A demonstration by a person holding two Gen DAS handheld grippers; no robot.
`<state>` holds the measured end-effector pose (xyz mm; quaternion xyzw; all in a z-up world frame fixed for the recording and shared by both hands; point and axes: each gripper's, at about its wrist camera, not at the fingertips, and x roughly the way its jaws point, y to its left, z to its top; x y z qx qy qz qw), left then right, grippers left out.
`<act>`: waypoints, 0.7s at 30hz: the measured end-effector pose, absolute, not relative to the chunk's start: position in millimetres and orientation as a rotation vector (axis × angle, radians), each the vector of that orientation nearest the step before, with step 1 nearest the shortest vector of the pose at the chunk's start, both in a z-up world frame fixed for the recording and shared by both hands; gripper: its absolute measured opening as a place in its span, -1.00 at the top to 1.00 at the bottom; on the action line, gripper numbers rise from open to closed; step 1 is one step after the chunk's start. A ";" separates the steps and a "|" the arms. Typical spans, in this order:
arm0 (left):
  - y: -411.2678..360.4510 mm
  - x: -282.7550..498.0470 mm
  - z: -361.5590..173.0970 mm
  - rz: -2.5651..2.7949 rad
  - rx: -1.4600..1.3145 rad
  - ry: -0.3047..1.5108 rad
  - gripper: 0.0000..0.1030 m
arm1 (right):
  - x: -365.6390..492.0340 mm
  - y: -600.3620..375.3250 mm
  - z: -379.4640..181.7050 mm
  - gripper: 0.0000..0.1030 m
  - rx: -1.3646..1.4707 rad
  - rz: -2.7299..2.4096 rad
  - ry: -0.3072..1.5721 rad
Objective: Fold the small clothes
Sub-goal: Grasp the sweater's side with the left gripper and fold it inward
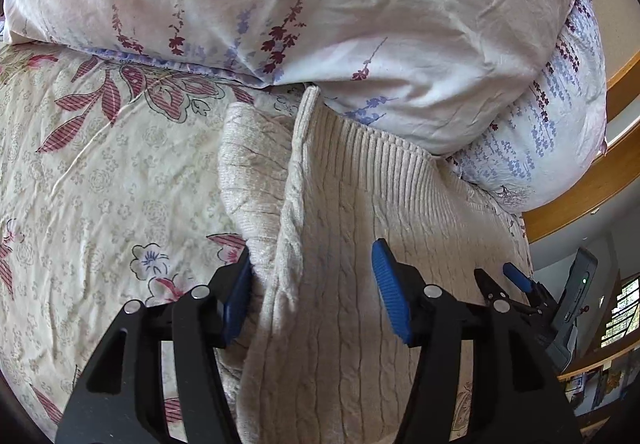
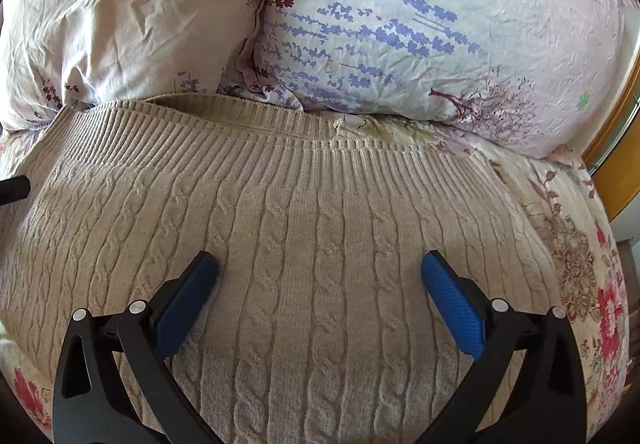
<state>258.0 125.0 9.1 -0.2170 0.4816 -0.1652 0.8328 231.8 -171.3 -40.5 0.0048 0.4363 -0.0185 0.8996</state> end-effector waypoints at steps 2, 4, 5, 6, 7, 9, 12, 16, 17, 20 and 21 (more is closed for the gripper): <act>115.6 257.5 10.0 -0.362 -0.449 1.025 0.09 | 235.9 -177.7 -43.7 -0.97 0.022 -0.017 0.910; 110.1 257.9 9.3 -0.361 -0.443 1.036 0.44 | 235.2 -175.1 -43.4 -0.97 0.005 -0.026 0.901; 108.8 257.9 9.5 -0.357 -0.446 1.036 0.50 | 234.2 -173.8 -43.1 -0.97 0.002 -0.030 0.899; 108.8 257.8 10.2 -0.356 -0.453 1.031 0.50 | 233.4 -172.8 -42.7 -0.97 0.002 -0.030 0.899; 109.0 258.1 11.6 -0.356 -0.464 1.026 0.51 | 233.7 -173.1 -42.7 -0.97 0.006 -0.028 0.901; 111.5 257.3 15.6 -0.362 -0.497 1.016 0.53 | 233.2 -173.2 -42.7 -0.97 0.007 -0.027 0.903; 111.5 255.3 26.1 -0.374 -0.514 0.992 0.55 | 232.3 -173.1 -42.2 -0.97 0.006 -0.029 0.903; 98.7 252.2 43.4 -0.419 -0.536 0.952 0.57 | 236.3 -176.8 -43.2 -0.97 0.004 -0.022 0.905; 94.8 251.2 47.6 -0.431 -0.540 0.943 0.57 | 235.7 -178.4 -43.9 -0.97 0.003 -0.020 0.900; 80.2 250.3 58.3 -0.466 -0.549 0.924 0.57 | 232.0 -179.9 -44.2 -0.97 0.006 -0.017 0.881; 75.0 250.4 60.6 -0.475 -0.552 0.920 0.57 | 231.1 -180.4 -44.4 -0.97 0.009 -0.016 0.874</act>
